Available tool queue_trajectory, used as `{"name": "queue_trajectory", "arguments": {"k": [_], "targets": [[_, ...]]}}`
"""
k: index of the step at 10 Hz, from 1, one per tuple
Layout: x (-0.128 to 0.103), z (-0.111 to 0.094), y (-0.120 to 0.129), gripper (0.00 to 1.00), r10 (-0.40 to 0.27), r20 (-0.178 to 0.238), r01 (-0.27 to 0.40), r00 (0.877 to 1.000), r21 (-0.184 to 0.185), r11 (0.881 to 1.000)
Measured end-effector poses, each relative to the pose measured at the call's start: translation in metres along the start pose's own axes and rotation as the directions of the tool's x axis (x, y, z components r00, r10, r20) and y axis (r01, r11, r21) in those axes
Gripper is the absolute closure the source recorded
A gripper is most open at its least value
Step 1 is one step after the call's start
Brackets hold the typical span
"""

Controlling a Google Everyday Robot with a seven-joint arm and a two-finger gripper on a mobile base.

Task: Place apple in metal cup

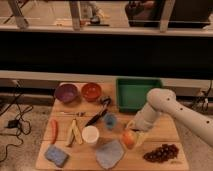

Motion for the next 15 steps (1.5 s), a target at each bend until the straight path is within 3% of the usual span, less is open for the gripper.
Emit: {"name": "queue_trajectory", "arguments": {"k": [6, 15], "targets": [[-0.0001, 0.0006, 0.0004, 0.22, 0.000, 0.001, 0.000, 1.000, -0.002, 1.000], [0.0000, 0.0010, 0.0005, 0.20, 0.000, 0.001, 0.000, 1.000, -0.003, 1.000]]}}
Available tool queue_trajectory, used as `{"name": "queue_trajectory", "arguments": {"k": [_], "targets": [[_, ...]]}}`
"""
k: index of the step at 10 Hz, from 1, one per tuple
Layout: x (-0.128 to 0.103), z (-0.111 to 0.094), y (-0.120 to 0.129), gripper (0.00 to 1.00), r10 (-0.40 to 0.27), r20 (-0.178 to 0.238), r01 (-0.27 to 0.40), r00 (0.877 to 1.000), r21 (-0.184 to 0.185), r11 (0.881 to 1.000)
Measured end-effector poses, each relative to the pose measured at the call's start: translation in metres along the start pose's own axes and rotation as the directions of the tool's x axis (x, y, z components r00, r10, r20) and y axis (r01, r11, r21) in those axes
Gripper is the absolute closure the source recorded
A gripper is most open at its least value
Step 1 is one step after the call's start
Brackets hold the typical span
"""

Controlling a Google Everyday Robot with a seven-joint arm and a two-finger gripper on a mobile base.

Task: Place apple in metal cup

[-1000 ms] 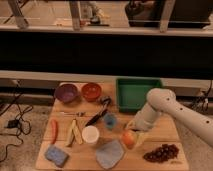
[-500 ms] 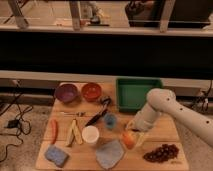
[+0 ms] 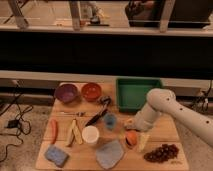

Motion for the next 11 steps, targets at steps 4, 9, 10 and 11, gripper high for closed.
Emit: {"name": "queue_trajectory", "arguments": {"k": [4, 9, 10, 11], "targets": [[0.0001, 0.0000, 0.0001, 0.20, 0.000, 0.000, 0.000, 1.000, 0.000, 1.000], [0.0001, -0.0013, 0.0003, 0.20, 0.003, 0.004, -0.003, 1.000, 0.004, 1.000], [0.0058, -0.0074, 0.0015, 0.20, 0.023, 0.013, -0.023, 1.000, 0.019, 1.000], [0.0098, -0.0095, 0.0026, 0.20, 0.034, 0.015, -0.034, 0.999, 0.026, 0.999]]}}
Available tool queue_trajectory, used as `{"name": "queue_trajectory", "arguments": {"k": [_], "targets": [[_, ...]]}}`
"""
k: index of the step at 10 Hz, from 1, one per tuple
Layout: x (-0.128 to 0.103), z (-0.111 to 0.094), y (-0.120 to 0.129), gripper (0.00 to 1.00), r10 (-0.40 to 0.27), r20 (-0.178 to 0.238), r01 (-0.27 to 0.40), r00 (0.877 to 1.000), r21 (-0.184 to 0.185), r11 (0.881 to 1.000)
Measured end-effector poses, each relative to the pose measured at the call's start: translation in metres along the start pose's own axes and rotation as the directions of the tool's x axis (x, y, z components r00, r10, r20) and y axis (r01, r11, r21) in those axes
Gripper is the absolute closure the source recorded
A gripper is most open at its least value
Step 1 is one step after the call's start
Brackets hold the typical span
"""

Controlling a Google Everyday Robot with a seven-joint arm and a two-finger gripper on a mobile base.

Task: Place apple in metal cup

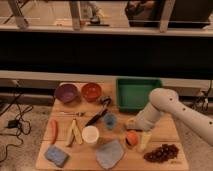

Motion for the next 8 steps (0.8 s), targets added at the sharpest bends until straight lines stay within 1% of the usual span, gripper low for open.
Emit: {"name": "queue_trajectory", "arguments": {"k": [4, 8], "targets": [[0.008, 0.001, -0.003, 0.20, 0.031, 0.002, -0.031, 1.000, 0.007, 0.999], [0.013, -0.006, -0.004, 0.20, 0.047, -0.002, -0.046, 0.999, 0.024, 0.999]]}}
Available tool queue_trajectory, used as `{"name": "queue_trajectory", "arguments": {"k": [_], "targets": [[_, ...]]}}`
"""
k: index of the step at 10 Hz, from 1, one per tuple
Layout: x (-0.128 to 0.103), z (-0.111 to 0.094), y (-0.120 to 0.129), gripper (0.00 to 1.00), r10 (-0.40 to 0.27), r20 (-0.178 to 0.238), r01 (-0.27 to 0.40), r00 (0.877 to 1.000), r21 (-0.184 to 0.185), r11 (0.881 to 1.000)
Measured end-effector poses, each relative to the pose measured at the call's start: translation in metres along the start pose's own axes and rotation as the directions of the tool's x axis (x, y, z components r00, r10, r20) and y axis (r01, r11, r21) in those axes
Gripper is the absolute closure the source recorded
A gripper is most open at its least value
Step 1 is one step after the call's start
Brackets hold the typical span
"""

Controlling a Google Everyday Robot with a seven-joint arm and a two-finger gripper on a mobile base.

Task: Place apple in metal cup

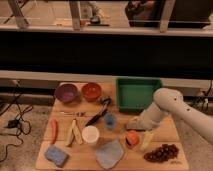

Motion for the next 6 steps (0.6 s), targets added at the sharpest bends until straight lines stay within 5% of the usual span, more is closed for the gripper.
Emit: {"name": "queue_trajectory", "arguments": {"k": [6], "targets": [[0.039, -0.037, -0.010, 0.20, 0.064, -0.020, -0.063, 0.998, 0.079, 0.995]]}}
